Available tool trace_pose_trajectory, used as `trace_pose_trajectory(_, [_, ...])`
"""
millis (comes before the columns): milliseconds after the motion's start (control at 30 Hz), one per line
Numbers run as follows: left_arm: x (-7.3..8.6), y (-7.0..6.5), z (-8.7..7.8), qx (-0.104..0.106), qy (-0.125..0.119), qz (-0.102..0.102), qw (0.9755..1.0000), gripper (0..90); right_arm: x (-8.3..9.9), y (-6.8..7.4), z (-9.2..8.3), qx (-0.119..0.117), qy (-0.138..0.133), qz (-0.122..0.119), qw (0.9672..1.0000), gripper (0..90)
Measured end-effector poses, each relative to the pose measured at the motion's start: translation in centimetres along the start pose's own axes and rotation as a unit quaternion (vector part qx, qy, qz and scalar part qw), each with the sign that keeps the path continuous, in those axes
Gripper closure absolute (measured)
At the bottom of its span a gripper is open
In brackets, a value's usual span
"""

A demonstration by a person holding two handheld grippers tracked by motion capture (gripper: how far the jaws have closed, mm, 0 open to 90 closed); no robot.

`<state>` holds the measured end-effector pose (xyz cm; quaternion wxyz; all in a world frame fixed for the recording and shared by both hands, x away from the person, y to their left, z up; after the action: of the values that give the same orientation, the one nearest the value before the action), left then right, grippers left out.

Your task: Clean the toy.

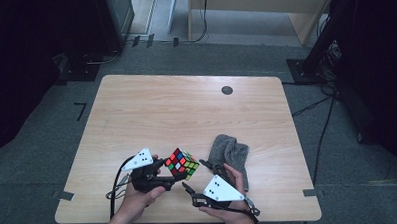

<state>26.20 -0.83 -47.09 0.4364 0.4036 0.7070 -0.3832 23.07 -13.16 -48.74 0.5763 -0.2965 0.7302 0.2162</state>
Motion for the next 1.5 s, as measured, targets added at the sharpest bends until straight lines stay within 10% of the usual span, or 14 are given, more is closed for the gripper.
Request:
trace_pose_trajectory(200, [0.1, -0.6, 0.5, 0.041, -0.001, -0.024, 0.9989, 33.9, -0.1, 0.5, 0.0, 0.016, -0.007, -0.034, 0.9993, 28.0])
trace_pose_trajectory(567, [-0.6, 0.3, -0.4, 0.047, -0.029, -0.051, 0.9972, 24.3, 0.1, 0.5, -0.1, 0.027, 0.01, -0.053, 0.9982, 33.9])
trace_pose_trajectory(767, [-1.3, 2.3, -2.7, 0.012, -0.07, -0.054, 0.996, 23.0, 0.5, -1.2, -0.3, 0.034, 0.026, -0.002, 0.9991, 34.6])
trace_pose_trajectory(967, [0.2, 3.0, -2.3, -0.049, -0.026, 0.021, 0.9982, 23.6, 0.0, -3.2, -1.2, 0.032, 0.026, 0.08, 0.996, 34.6])
trace_pose_trajectory(1100, [1.3, 2.6, -1.1, -0.1, 0.034, 0.103, 0.989, 24.7, -0.8, -3.9, -1.9, 0.026, 0.024, 0.131, 0.9908, 34.6])
trace_pose_trajectory(1333, [2.2, 0.2, 0.7, -0.128, 0.083, 0.233, 0.9604, 24.8, -1.5, -3.2, -2.2, 0.01, 0.035, 0.185, 0.9821, 34.6])
trace_pose_trajectory(1500, [2.0, -0.6, 0.8, -0.126, 0.064, 0.268, 0.9531, 23.0, -1.7, -2.1, -1.8, -0.008, 0.052, 0.21, 0.9762, 34.5])
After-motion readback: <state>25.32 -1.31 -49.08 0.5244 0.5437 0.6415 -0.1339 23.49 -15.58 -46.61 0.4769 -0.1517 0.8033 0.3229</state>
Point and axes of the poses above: each handheld gripper's, and its own axes: z roughly forward along the jaws, x roughly out of its underside, y roughly to its left, the point moved 7 cm from there along z, roughly forward along the jaws, and after that the axes turned 12 degrees about z, right-handed, at the moved point
